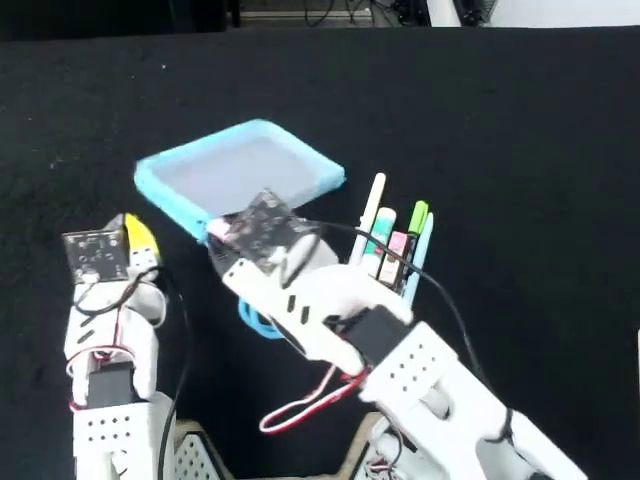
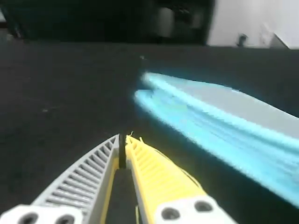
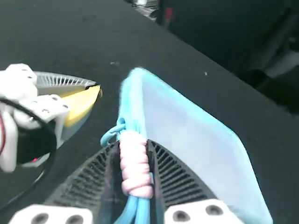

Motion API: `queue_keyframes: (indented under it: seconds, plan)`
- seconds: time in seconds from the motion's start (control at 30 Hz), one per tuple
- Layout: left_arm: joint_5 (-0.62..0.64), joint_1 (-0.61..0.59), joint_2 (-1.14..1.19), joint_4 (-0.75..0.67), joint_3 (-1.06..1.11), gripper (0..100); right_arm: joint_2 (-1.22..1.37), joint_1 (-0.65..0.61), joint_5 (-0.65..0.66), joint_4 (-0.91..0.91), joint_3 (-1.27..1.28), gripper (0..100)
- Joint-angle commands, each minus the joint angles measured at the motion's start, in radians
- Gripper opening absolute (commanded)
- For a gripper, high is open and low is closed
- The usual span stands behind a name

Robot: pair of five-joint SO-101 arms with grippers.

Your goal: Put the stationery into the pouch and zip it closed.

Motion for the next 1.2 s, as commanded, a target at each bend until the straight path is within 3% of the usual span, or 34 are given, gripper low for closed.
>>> queue_keyframes:
  seconds: [0.0,0.17,0.4,0.73,1.0,1.17]
  plan:
    - [0.006,-0.024,-0.006,-0.084,0.025,3,0.038,-0.017,0.058,0.051,-0.137,1.1]
    - [0.011,-0.091,-0.006,-0.094,0.024,3,-0.004,0.025,0.083,0.198,-0.191,1.1]
    - [0.011,-0.096,-0.006,-0.094,0.024,3,-0.048,0.103,0.146,0.207,-0.329,1.1]
    - [0.012,-0.088,-0.006,-0.087,0.025,3,0.170,0.150,0.158,0.221,-0.690,1.1]
    - [0.012,-0.088,-0.006,-0.086,0.025,3,0.361,0.158,0.160,0.598,-1.113,1.1]
    - [0.012,-0.087,-0.006,-0.086,0.025,3,0.437,0.180,0.161,0.793,-1.250,1.1]
